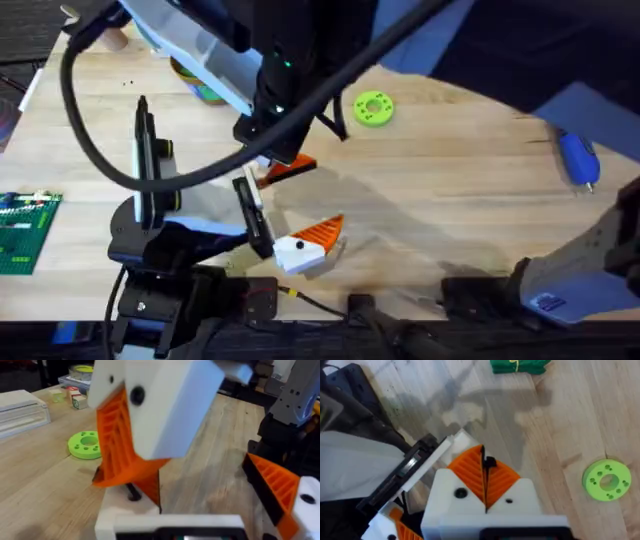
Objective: Pick up the gripper from the table and insert it into the empty holder that is missing its gripper. Then pick up a screw, insert it into the mounting hole, and use the screwdriver to tighten it. Finally, clean up the table by picking up the vegetable and placing it into the bucket.
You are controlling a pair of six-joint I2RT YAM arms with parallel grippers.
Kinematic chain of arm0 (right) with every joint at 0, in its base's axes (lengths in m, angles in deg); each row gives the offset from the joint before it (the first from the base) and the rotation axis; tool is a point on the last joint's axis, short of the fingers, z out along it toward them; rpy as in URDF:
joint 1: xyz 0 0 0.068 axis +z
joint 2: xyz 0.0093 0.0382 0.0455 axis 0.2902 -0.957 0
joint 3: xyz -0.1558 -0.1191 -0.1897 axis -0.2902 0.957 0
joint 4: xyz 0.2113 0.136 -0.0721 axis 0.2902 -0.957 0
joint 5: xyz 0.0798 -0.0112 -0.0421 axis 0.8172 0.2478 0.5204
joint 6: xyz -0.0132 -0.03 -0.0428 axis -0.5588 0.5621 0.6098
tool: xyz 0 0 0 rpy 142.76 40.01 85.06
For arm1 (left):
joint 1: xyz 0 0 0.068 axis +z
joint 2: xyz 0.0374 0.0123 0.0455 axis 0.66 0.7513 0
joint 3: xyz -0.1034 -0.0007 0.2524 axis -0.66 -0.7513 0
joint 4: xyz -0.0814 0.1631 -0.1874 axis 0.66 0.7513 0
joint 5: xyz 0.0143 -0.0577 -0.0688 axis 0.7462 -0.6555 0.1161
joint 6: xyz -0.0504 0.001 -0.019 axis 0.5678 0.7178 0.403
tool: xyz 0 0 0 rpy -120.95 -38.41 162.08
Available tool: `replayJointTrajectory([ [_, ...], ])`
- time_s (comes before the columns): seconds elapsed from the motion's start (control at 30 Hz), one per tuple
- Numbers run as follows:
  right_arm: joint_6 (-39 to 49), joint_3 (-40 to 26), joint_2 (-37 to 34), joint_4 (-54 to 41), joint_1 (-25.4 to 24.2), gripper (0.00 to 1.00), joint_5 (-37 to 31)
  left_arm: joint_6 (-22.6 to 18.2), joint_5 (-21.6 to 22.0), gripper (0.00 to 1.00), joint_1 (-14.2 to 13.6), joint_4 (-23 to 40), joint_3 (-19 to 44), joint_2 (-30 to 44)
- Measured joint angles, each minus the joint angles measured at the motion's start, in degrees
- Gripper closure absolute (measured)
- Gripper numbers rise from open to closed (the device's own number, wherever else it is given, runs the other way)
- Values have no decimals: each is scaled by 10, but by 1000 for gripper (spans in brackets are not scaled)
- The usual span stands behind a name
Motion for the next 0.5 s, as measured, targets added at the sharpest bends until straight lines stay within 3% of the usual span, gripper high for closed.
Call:
replayJointTrajectory([
  [0.5,0,1,18,-7,0,995,39,-4,7,8,0,-1,0,0],
])
